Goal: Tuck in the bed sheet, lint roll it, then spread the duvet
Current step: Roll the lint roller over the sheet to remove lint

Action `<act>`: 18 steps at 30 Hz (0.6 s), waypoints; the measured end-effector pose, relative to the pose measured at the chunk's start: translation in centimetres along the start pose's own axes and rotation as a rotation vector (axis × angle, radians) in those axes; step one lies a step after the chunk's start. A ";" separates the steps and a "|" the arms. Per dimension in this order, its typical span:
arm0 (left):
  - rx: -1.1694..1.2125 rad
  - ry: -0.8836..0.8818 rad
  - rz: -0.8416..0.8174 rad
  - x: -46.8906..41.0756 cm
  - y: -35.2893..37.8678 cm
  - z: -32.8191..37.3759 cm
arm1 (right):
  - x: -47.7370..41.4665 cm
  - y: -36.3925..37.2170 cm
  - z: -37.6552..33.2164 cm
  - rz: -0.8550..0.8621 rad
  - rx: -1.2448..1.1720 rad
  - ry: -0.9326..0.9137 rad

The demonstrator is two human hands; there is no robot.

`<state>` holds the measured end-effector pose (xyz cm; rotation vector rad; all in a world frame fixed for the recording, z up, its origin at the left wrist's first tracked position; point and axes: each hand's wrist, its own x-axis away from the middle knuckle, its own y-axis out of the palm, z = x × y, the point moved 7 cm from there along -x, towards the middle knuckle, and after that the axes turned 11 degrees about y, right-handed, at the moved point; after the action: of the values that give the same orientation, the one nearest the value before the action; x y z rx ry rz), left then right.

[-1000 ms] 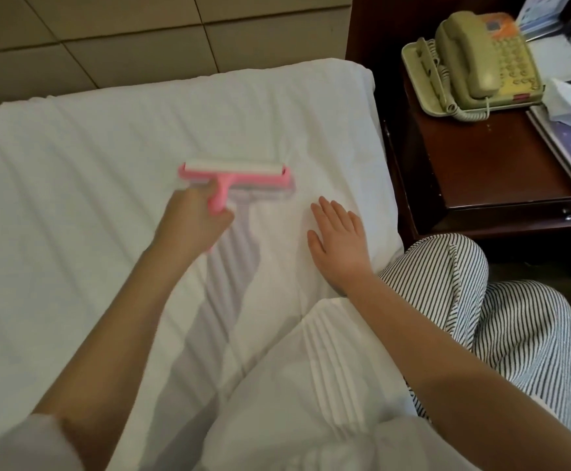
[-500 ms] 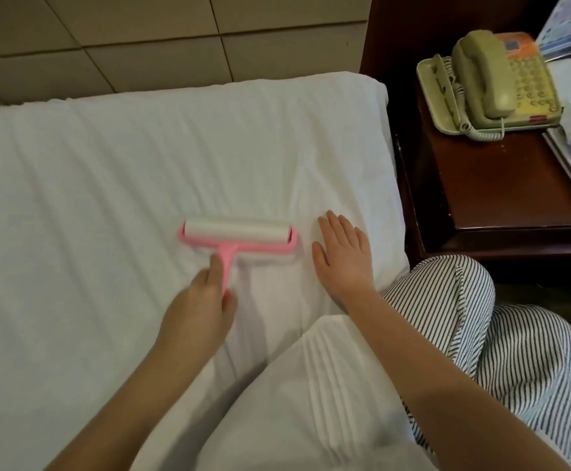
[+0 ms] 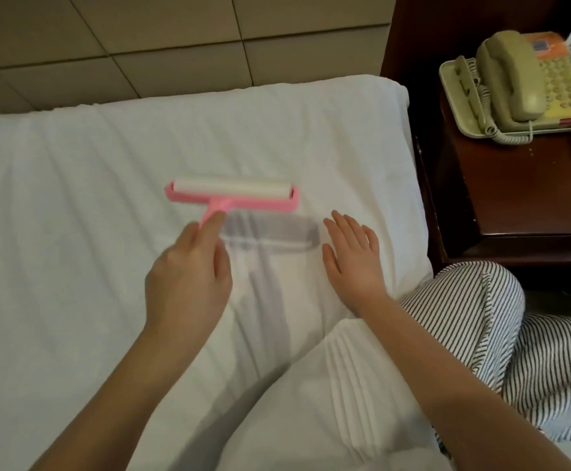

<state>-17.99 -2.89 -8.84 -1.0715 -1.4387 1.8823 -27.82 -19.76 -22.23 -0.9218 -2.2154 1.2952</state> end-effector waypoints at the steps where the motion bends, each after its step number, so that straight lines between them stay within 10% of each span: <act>1: 0.001 -0.013 -0.062 1.2 0.9 -0.5 | 0.1 0.1 -0.5 0.004 0.019 -0.031; 12: 0.030 -0.064 -0.145 -10.5 9.3 -2.6 | -0.6 3.1 -2.2 -0.081 0.102 -0.009; 18: -0.177 0.072 -0.343 0.8 5.1 0.2 | -0.5 2.9 -0.8 -0.078 0.139 0.065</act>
<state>-18.34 -3.84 -13.95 -0.8922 -1.6514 1.4849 -25.97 -18.64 -24.37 -0.8061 -2.0627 1.3446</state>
